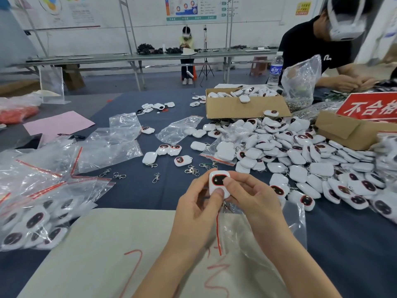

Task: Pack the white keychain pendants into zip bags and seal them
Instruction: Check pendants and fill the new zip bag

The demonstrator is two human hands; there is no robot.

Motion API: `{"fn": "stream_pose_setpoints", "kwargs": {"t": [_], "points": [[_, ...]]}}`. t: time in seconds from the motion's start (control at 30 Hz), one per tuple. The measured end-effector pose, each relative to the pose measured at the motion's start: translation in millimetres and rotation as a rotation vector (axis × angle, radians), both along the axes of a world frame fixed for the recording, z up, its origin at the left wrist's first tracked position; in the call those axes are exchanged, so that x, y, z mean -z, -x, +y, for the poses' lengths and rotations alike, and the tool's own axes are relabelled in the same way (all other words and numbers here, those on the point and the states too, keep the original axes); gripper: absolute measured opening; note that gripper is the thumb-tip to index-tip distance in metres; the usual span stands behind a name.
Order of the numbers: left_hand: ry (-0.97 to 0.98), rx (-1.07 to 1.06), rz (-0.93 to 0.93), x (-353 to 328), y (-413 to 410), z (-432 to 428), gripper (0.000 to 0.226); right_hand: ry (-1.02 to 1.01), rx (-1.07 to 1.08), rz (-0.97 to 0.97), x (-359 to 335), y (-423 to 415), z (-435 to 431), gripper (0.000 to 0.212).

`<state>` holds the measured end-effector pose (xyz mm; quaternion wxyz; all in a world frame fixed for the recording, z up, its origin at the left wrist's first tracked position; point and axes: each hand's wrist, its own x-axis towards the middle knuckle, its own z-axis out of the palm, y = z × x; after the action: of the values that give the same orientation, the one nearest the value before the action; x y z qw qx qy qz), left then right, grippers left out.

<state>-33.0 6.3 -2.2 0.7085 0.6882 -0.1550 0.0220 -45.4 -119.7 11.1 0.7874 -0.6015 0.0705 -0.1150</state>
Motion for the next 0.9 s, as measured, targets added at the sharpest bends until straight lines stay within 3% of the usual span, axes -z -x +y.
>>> {"fn": "stream_pose_setpoints", "kwargs": {"t": [0.5, 0.67, 0.83, 0.9], "points": [[-0.042, -0.011, -0.053, 0.4, -3.0, 2.3, 0.035, 0.015, -0.005, 0.004, 2.4, -1.6, -0.2, 0.019], [0.042, -0.038, -0.037, 1.4, -3.0, -0.1, 0.031, -0.006, -0.029, -0.010, 1.9, -1.6, -2.5, 0.016], [-0.137, -0.265, -0.281, 3.5, -5.5, 3.6, 0.032, 0.074, -0.094, -0.058, 5.3, -0.1, -3.8, 0.018], [-0.210, -0.342, -0.394, 3.4, -6.4, 6.0, 0.042, 0.093, -0.145, -0.063, 5.6, 0.9, -3.2, 0.034]]}}
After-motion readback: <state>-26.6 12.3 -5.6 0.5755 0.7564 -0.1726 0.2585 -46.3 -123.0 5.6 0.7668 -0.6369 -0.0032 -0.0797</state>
